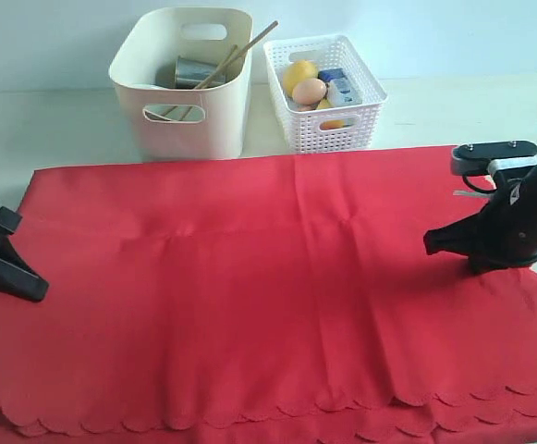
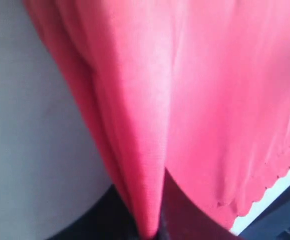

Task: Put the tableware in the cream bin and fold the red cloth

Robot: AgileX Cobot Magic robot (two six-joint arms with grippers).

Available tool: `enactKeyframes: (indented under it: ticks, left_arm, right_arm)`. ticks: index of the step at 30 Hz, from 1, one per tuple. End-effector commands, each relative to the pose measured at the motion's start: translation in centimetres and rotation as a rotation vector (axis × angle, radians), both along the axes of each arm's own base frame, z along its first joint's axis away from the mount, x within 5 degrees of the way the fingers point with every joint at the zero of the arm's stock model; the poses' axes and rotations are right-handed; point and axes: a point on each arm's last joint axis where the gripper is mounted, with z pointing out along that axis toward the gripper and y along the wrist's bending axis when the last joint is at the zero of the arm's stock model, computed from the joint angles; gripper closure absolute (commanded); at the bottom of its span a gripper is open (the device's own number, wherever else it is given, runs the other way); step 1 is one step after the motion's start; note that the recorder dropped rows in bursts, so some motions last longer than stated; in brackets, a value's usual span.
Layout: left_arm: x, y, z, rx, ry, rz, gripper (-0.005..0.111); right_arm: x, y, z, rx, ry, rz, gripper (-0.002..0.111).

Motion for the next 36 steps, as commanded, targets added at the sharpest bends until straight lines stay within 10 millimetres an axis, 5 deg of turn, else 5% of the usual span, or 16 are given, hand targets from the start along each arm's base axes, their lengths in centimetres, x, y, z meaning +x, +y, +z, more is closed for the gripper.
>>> enactKeyframes:
  ticks: [1,10,17,36]
  left_arm:
    - [-0.8,0.4,2.4,0.081,-0.012,-0.027,0.107]
    - [-1.7,1.0,6.7,0.207,-0.124,-0.054,0.107]
    - [-1.4,0.1,10.1,0.1,-0.158,-0.065,0.107]
    - [0.0,-13.8,15.2,0.063,-0.225,-0.371,0.107]
  right_arm:
    - [-1.0,1.2,-1.2,0.026,0.087,0.033,0.108]
    - [-2.3,5.6,-1.2,0.027,0.089,0.179,0.108]
    - [-3.3,7.7,-1.2,0.025,0.1,0.239,0.108]
    - [-3.4,8.1,-1.2,0.029,0.087,0.25,0.108]
